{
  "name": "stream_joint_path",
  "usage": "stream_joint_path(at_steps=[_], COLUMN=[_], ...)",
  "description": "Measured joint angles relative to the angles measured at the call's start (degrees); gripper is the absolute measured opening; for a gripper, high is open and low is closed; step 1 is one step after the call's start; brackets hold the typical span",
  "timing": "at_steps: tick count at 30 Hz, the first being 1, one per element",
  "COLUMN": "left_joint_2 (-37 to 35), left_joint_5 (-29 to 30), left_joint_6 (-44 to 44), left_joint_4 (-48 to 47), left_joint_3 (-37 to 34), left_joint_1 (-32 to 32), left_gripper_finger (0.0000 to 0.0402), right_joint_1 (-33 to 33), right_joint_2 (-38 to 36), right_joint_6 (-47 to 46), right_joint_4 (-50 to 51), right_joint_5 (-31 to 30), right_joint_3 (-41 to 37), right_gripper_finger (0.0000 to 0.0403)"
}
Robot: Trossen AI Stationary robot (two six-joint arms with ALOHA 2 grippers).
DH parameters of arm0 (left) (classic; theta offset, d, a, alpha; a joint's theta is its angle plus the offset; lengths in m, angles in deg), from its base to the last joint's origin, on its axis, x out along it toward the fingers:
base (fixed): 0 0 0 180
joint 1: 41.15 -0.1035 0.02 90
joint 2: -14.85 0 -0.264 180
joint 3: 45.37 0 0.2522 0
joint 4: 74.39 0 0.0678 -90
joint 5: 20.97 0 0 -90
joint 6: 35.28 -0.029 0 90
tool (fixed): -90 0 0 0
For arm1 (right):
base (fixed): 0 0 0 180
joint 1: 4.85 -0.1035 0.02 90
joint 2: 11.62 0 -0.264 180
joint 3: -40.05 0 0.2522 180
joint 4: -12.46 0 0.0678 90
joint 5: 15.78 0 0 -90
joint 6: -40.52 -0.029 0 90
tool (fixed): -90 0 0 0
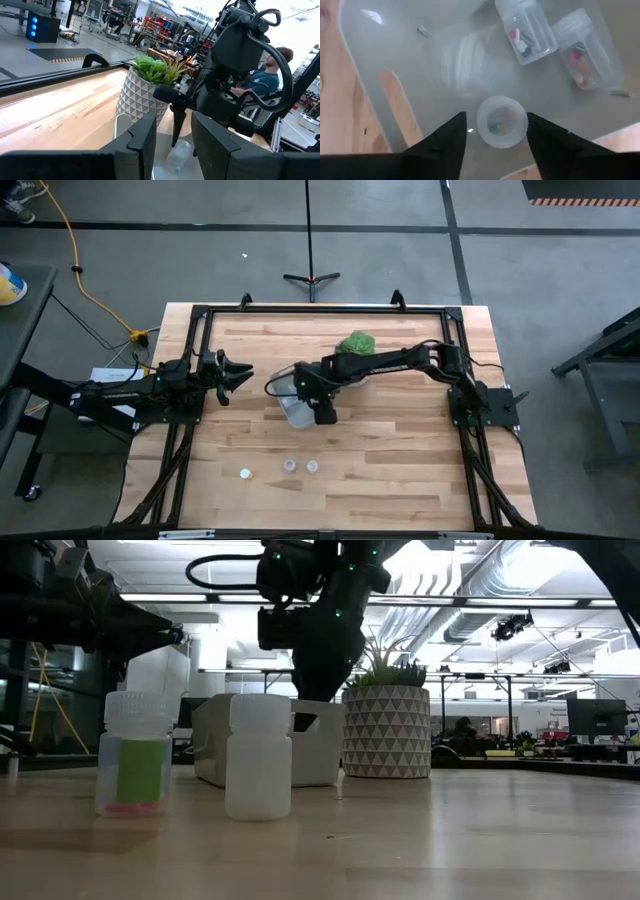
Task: Pick and place pill bottles into a basket
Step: Put the transparent pill bottle into the white bin, then put the yellow pill bottle into the white bin
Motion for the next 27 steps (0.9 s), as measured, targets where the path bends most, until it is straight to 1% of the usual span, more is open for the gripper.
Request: stream_joint_path(at_steps=[3,5,8,11,14,16,19,21,23,24,25,26,27], left_joint_2=[0.0,0.0,0.0,0.0,0.0,0.0,0.0,0.0,0.0,0.0,0.0,0.0,0.0], left_joint_5=[0.0,0.0,0.0,0.0,0.0,0.0,0.0,0.0,0.0,0.0,-0.1,-0.1,-0.1], left_joint_6=[0.0,0.0,0.0,0.0,0.0,0.0,0.0,0.0,0.0,0.0,0.0,0.0,0.0], left_joint_4=[0.0,0.0,0.0,0.0,0.0,0.0,0.0,0.0,0.0,0.0,0.0,0.0,0.0], left_joint_3=[0.0,0.0,0.0,0.0,0.0,0.0,0.0,0.0,0.0,0.0,0.0,0.0,0.0], left_joint_1=[0.0,0.0,0.0,0.0,0.0,0.0,0.0,0.0,0.0,0.0,0.0,0.0,0.0], left_gripper_finger=[0.0156,0.0156,0.0156,0.0156,0.0156,0.0156,0.0156,0.0156,0.0156,0.0156,0.0156,0.0156,0.0156], right_joint_1=[0.0,0.0,0.1,0.3,-0.3,-1.4,-4.0,-5.8,-7.7,-8.7,-9.5,-10.3,-11.1], right_joint_2=[0.0,0.0,0.0,-0.2,-0.7,-0.9,-0.9,-0.8,-0.8,-0.9,-2.3,-4.1,-5.9], right_joint_6=[-0.6,-0.8,-2.5,-2.4,-2.3,-1.3,0.7,-0.1,-3.0,-4.1,-4.9,-5.7,-6.4], right_joint_4=[0.2,1.4,4.4,7.0,6.3,5.4,5.4,5.6,5.6,4.9,3.0,1.7,1.4], right_joint_5=[2.5,3.7,2.4,0.7,0.8,2.2,4.2,4.3,4.3,4.3,3.9,2.3,-0.9], right_joint_3=[0.0,0.9,4.8,11.1,18.9,23.9,29.1,31.6,34.5,35.2,34.4,32.9,31.7], right_gripper_finger=[0.023,0.0243,0.025,0.0249,0.0244,0.024,0.0235,0.0233,0.0229,0.0227,0.0223,0.0218,0.0212])
